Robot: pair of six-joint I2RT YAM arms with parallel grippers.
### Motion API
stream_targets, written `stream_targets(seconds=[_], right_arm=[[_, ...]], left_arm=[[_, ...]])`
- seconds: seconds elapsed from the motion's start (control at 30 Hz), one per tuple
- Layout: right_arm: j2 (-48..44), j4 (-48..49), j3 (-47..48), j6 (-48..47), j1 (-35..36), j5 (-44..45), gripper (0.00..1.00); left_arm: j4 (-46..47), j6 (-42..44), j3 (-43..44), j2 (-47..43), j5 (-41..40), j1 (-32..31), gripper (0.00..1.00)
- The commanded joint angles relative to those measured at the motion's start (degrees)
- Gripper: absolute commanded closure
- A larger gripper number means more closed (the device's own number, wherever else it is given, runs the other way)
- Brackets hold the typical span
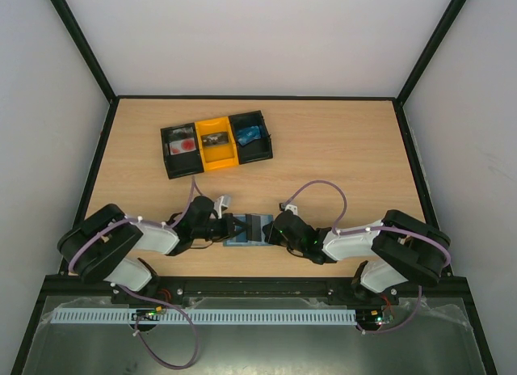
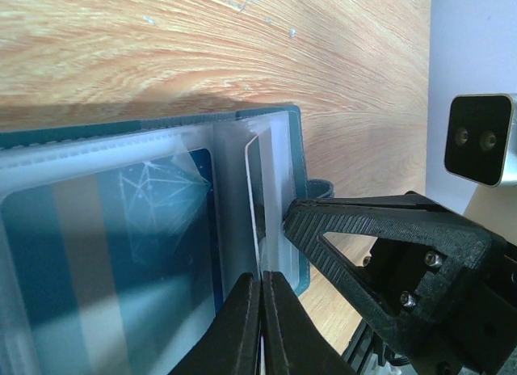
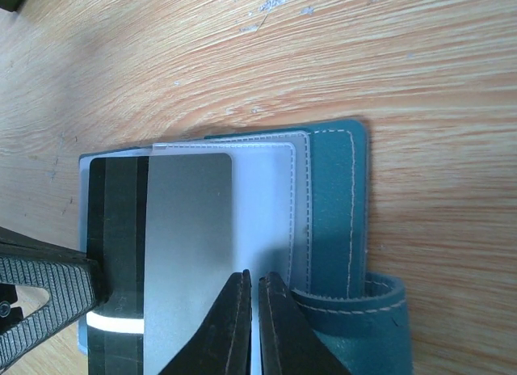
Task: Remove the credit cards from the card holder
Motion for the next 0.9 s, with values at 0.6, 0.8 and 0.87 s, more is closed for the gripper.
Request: stream_targets(seconds=[0.6, 0.8, 0.87], right_arm=[[-6.3, -4.9, 1.1, -7.0, 0.4, -2.1, 0.9], [-11.4, -8.9, 5.1, -20.6, 0.4, 1.1, 0.85], [-13.0, -7.8, 5.6, -24.6, 0.3, 1.2, 0.82]], left_arm=[[-18.4, 4.5, -1.2, -17.9, -8.0, 2.0, 0.97], [-23.4, 6.1, 0.6, -24.9, -7.3, 3.0, 0.97], [-24.8, 6.2, 1.2, -27.2, -7.3, 3.1, 0.97]])
